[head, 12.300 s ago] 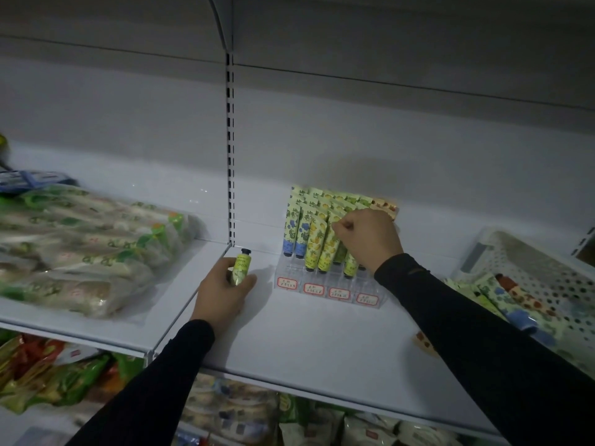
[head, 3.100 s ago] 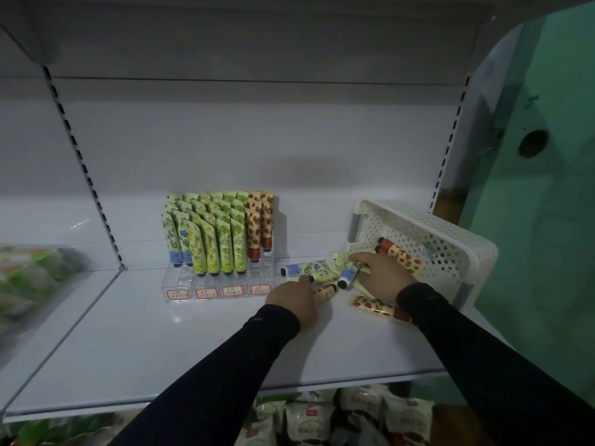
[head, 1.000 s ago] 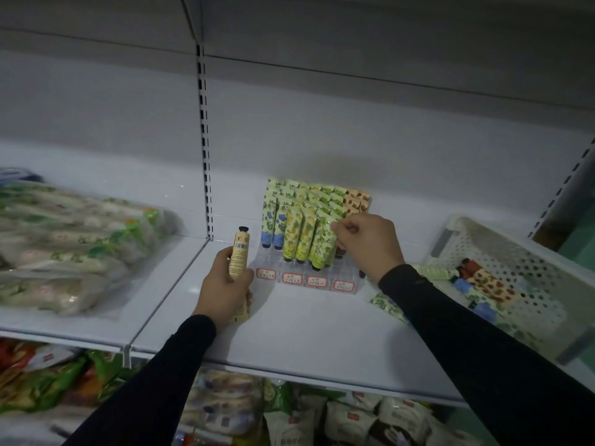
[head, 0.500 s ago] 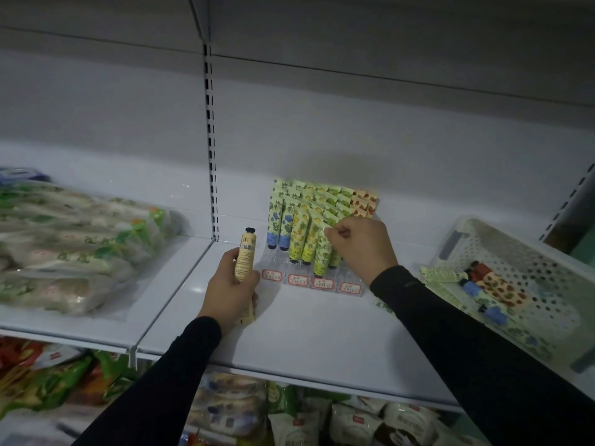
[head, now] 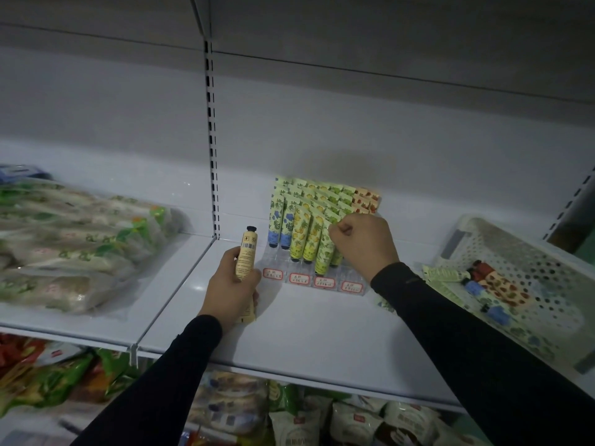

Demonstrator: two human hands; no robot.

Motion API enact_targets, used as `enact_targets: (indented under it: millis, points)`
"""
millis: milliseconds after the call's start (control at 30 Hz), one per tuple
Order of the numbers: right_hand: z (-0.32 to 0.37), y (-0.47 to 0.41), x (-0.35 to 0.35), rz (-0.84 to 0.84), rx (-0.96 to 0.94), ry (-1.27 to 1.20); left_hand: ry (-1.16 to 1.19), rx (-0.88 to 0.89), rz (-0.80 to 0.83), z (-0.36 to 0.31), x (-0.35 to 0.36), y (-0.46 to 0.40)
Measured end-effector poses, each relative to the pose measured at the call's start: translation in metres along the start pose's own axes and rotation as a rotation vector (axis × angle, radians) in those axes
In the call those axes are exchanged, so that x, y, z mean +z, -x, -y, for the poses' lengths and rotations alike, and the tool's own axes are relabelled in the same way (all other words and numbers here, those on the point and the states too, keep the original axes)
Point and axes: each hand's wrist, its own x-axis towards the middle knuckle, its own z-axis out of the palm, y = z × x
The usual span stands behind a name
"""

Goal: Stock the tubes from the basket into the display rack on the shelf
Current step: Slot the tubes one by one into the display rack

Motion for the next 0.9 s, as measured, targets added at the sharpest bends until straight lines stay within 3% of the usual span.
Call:
enact_targets:
  millis: [900]
  points:
    - [-0.0046,-0.0077,0.0047,0.035,-0.004,0.064,-0.02,-0.003,0.003,0.0015,0.0009,-0.0008]
